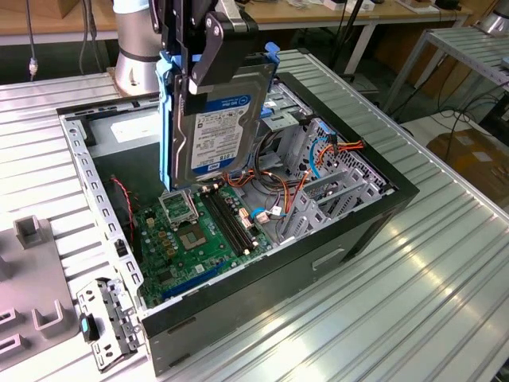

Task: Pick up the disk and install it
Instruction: 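Insert the disk into the insertion slot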

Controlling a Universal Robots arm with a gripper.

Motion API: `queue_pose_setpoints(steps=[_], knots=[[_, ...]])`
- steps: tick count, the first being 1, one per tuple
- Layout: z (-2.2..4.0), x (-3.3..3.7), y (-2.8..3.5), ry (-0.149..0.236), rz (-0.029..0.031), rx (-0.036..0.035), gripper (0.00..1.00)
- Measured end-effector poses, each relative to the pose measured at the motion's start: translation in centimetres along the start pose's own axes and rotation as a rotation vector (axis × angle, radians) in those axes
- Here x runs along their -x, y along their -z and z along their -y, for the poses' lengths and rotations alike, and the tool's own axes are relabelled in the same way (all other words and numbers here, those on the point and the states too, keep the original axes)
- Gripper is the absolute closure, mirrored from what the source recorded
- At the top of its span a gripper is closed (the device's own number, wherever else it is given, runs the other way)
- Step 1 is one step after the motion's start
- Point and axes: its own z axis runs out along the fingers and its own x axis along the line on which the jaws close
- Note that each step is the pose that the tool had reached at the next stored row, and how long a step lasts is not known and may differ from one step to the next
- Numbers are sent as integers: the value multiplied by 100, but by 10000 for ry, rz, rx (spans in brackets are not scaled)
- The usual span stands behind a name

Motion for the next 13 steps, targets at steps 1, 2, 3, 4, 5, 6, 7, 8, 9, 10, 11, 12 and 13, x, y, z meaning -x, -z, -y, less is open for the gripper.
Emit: queue_pose_setpoints(steps=[1,2,3,4,5,6,7,8,9,10,11,12,13], knots=[[1,-25,-2,0,-1,1,63],[3,-48,-6,-1,-1,1,63],[14,-74,-10,0,-1,1,63],[39,-87,-16,0,0,0,63],[85,-96,-21,0,-2,1,63],[123,-98,-26,0,0,0,63],[178,-99,-31,0,0,0,63],[205,-99,-33,0,-1,1,63],[223,-99,-35,0,-1,1,63],[242,-99,-38,1,0,0,63],[270,-99,-40,0,-1,0,63],[287,-99,-42,0,0,0,63],[299,-99,-43,0,0,0,63]])
